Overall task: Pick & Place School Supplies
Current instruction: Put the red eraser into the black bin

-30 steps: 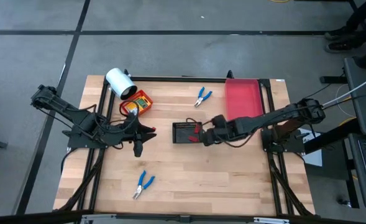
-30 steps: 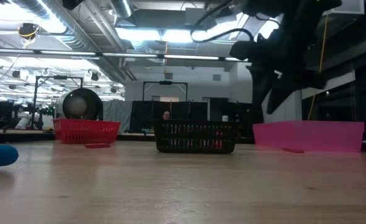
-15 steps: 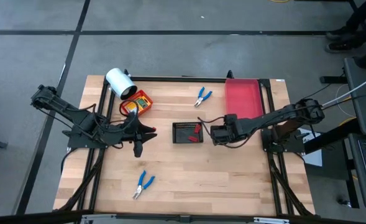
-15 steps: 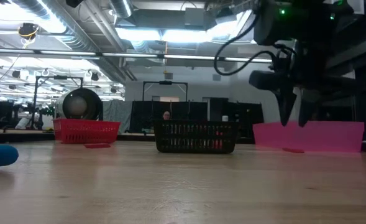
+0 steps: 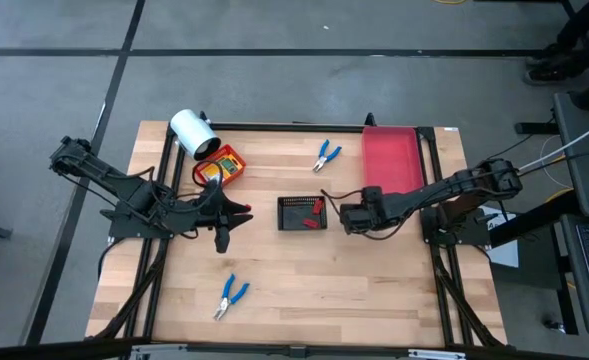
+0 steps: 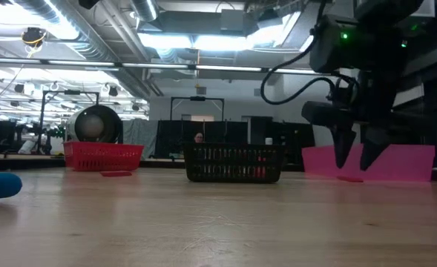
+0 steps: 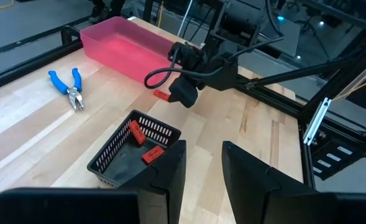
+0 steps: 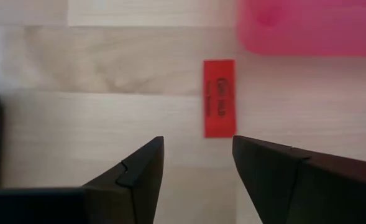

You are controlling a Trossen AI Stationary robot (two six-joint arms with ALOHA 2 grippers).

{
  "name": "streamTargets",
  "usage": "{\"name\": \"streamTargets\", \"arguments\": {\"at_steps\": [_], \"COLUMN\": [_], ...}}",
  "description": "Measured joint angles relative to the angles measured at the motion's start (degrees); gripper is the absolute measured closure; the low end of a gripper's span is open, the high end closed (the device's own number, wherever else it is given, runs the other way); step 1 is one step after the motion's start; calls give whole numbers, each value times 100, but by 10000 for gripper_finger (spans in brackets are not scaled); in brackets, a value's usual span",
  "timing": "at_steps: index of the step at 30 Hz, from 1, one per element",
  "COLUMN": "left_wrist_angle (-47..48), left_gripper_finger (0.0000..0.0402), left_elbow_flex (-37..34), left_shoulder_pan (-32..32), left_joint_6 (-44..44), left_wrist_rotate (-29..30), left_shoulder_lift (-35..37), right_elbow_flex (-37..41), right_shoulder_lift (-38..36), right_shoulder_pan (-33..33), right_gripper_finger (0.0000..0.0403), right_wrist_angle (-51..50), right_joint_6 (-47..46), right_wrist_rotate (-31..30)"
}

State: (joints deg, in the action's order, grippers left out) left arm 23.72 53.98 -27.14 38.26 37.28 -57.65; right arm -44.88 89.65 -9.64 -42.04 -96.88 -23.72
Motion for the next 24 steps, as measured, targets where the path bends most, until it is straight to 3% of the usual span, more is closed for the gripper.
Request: {"name": "streamTargets", "arguments": {"at_steps": [13, 24], "left_wrist_angle": [-82, -141], "left_gripper_finger": [302, 302], "left_elbow_flex": [0, 0], "left_shoulder_pan": [-4, -4], "left_joint_6": [0, 13], "left_wrist_rotate": [-96, -137], "left_shoulder_lift": [0, 0], "right_elbow_flex": [128, 128], "right_shoulder_lift": [0, 0], "right_shoulder_pan": [264, 605], "right_gripper_finger": [208, 208], "right_wrist_angle": [-54, 9], "right_joint_6": [324, 757], "right_wrist_rotate": [-395, -382]}}
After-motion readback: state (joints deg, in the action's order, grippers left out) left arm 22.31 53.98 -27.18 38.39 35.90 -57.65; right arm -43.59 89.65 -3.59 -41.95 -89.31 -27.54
